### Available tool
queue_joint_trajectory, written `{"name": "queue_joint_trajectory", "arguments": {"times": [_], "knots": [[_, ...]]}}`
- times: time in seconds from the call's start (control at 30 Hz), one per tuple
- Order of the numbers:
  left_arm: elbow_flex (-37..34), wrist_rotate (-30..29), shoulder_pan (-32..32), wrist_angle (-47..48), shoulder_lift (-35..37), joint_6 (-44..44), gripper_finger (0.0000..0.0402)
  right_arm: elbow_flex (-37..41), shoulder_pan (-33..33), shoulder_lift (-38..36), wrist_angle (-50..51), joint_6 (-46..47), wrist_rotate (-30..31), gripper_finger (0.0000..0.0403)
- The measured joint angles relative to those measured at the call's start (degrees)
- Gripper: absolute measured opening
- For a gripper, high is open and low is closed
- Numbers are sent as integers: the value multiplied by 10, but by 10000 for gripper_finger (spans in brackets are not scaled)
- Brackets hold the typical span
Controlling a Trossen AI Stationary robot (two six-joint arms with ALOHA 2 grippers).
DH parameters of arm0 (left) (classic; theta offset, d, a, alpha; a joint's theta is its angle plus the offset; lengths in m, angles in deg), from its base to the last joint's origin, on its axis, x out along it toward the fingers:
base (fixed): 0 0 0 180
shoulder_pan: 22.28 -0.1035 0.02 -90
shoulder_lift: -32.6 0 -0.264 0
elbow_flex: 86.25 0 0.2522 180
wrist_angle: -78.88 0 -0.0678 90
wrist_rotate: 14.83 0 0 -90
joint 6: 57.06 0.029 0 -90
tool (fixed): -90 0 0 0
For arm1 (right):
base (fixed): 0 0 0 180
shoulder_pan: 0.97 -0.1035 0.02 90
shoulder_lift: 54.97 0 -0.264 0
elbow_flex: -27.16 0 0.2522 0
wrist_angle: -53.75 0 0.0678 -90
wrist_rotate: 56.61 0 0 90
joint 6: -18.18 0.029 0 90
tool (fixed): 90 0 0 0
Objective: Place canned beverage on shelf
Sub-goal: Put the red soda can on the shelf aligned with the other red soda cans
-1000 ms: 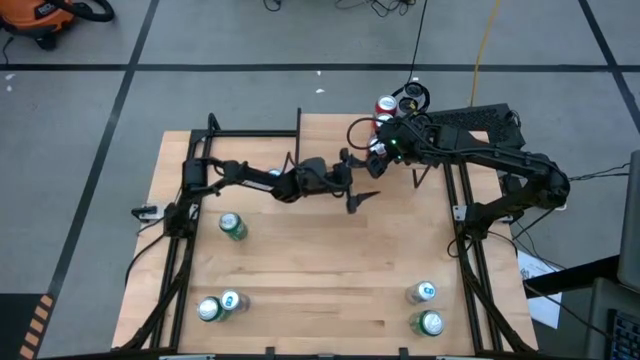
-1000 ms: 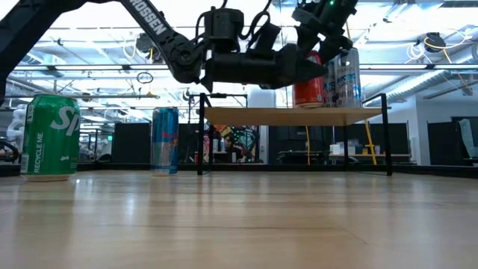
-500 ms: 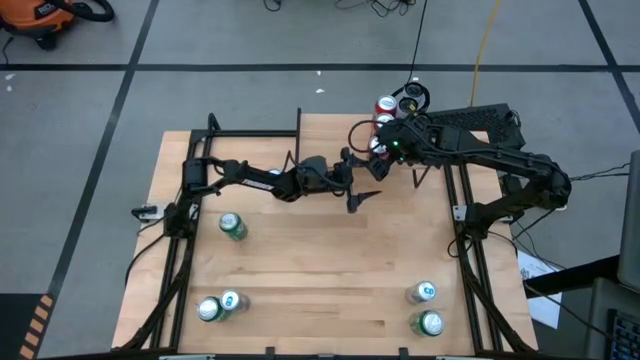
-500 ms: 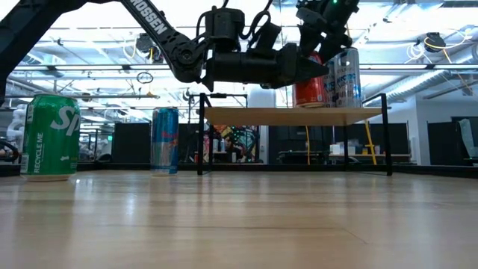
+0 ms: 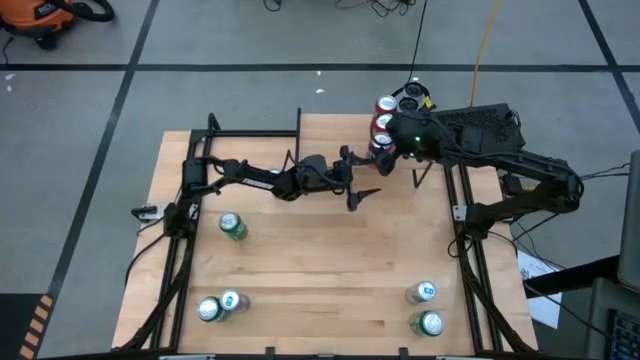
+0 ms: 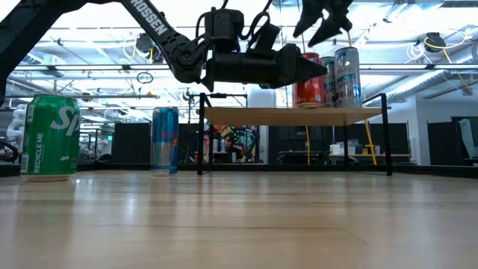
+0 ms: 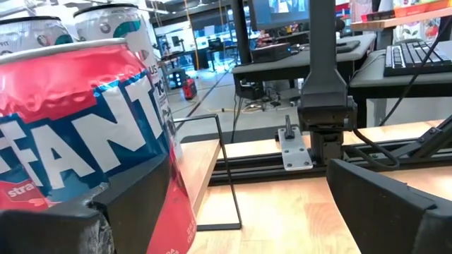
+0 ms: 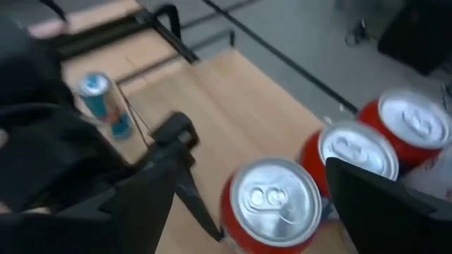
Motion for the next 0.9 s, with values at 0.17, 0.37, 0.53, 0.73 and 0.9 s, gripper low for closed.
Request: {"name": "queue_joint_trajectory", "arguments": {"times": [0.17, 0.37, 0.53, 0.73, 0.9], "knots": [[0, 0, -4, -9, 0, 0, 376, 0, -30, -20, -14, -19, 48, 317], [18, 0, -4, -6, -2, 0, 376, -1, -43, -29, 21, -20, 158, 235], [41, -1, -4, 12, -4, 0, 376, -1, -24, -30, 79, 24, 194, 156], [52, -2, -4, 21, -4, 0, 376, -2, -4, -50, 88, 34, 193, 59], [52, -1, -9, 21, -4, 1, 376, -36, 13, -66, 114, 28, 192, 5]]}}
